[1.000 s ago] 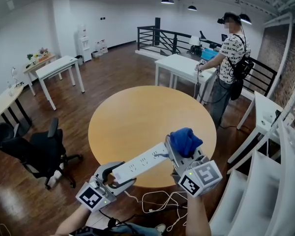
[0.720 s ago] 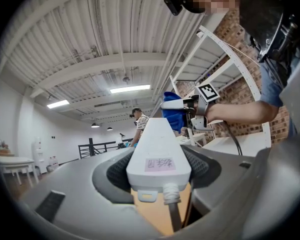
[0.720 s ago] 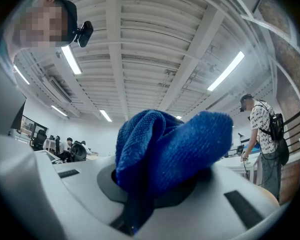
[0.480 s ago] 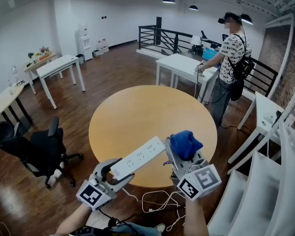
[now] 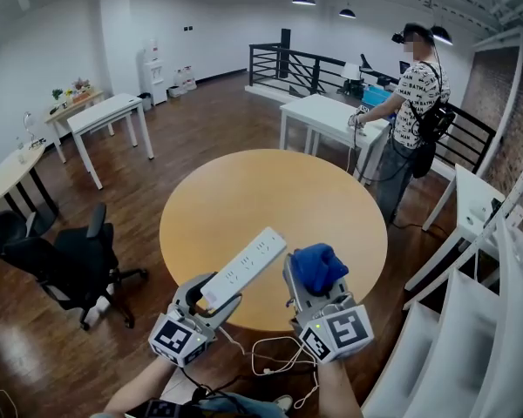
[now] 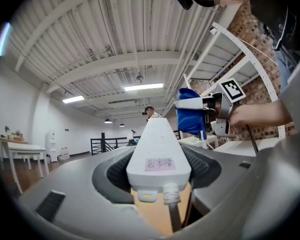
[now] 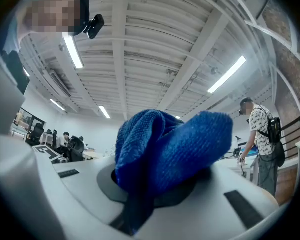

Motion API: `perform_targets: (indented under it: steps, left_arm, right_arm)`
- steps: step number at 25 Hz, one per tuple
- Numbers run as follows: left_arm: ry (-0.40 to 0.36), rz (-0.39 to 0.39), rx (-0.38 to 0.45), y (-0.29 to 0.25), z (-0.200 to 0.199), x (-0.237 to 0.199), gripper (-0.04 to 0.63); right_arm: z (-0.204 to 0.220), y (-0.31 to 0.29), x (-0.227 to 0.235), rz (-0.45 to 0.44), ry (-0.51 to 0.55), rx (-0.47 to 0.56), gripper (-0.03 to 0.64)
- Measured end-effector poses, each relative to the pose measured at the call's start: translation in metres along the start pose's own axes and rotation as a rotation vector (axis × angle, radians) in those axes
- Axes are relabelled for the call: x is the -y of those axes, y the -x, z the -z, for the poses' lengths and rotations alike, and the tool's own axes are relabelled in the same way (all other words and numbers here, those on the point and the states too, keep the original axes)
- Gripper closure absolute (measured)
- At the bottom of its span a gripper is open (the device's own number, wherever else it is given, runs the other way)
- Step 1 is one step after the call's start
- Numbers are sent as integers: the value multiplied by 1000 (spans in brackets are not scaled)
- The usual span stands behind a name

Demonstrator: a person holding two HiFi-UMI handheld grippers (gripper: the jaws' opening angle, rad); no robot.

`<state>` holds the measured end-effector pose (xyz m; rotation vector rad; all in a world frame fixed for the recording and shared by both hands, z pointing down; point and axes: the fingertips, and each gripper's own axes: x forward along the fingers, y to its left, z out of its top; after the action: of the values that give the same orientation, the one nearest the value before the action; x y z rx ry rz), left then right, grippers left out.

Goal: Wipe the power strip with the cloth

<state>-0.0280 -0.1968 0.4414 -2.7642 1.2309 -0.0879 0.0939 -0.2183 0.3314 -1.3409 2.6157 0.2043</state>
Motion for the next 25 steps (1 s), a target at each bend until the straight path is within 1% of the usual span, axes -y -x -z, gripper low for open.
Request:
perform_targets:
  steps: [7, 10, 15, 20, 25]
  left_arm:
    - [63, -37, -66, -12, 39, -6, 304]
    - [79, -65, -96, -18, 67, -16, 304]
    - [93, -69, -208, -24, 130, -20, 304]
    - [170, -80, -331, -21, 188, -15, 304]
    - [214, -92, -408, -23, 227, -14, 304]
  right_arm:
    - [31, 2, -14, -23, -40, -42, 563]
    - [43, 3, -21, -26, -64, -59, 563]
    - [63, 9, -31, -27, -90, -77, 563]
    - [89, 15, -39, -23, -144, -112, 561]
    - [106, 23, -41, -14, -184, -149, 563]
